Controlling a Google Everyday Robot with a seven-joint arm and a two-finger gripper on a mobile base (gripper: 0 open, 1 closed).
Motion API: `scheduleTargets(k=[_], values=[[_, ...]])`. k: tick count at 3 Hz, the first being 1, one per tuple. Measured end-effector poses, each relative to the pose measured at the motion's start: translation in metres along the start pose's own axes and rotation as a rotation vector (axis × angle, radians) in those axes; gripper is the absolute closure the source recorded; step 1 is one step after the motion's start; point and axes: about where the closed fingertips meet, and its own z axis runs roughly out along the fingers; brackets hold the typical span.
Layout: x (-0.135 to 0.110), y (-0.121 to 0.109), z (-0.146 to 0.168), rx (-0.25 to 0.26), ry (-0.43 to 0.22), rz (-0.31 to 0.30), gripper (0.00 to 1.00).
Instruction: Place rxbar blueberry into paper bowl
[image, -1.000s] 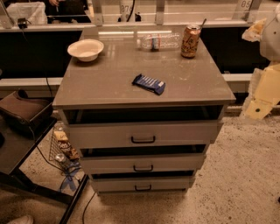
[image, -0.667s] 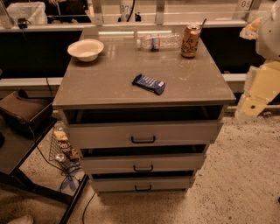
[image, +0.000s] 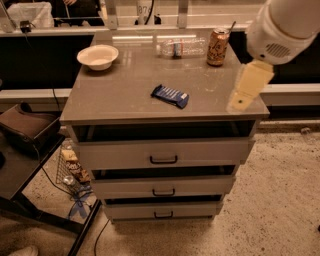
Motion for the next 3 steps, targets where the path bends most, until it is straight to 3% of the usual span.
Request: scheduleTargets(k=[1,2,3], values=[[-0.015,-0.018,0.034,0.022,-0.084,0.087,0.00],[-0.034,-0.022,0.069,0.005,-0.234,0.203,0.00],[-0.052,-0.021,0.080,0.016,-0.357,0.297,0.00]])
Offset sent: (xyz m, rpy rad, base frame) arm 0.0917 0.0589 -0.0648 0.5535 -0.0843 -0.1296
